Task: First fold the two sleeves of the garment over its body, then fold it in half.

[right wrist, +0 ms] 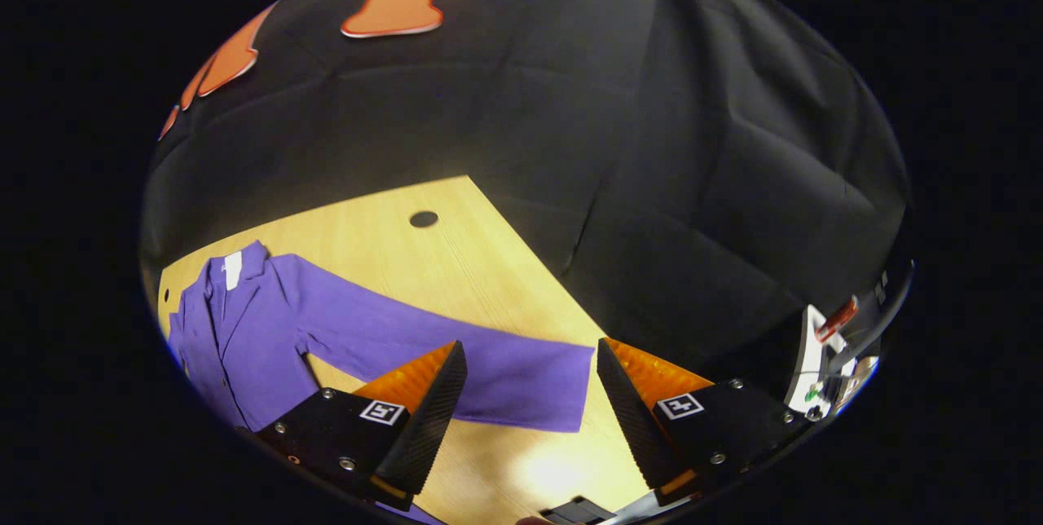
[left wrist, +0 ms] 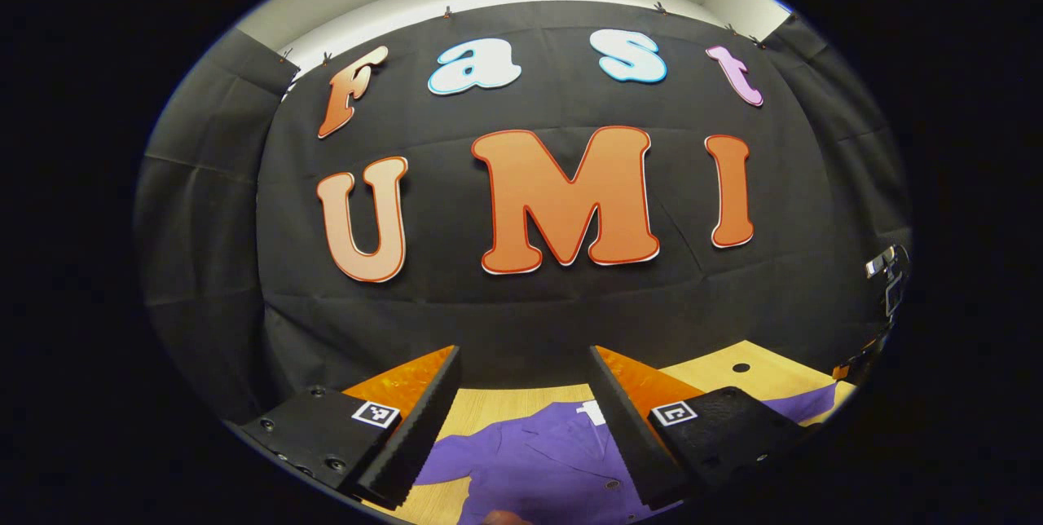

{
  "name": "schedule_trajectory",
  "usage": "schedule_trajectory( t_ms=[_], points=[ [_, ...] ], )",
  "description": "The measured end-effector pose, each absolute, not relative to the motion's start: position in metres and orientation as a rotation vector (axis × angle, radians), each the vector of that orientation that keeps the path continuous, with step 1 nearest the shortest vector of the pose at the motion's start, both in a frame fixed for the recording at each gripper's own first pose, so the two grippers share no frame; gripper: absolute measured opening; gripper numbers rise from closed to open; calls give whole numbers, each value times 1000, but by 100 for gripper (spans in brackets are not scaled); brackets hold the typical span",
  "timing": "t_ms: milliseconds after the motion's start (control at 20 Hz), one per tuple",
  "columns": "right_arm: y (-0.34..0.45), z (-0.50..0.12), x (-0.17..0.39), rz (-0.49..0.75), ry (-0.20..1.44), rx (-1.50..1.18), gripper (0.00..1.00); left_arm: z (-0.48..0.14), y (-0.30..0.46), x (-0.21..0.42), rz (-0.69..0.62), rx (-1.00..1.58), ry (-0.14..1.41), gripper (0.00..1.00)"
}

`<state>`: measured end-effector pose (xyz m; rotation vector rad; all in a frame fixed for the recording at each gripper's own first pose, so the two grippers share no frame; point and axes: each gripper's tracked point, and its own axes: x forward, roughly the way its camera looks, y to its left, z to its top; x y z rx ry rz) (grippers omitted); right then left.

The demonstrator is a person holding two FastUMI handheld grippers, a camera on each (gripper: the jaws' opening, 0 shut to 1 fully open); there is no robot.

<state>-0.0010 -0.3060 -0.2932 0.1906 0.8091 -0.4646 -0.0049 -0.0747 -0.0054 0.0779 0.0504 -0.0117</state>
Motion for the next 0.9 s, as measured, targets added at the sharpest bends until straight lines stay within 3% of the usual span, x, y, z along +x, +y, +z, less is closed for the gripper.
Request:
schedule_trajectory(
  t_ms=[900],
  points=[
    [-334,-409,-6,-413,1327,485,93,-41,-103,-34,40,155,150,97]
  ],
)
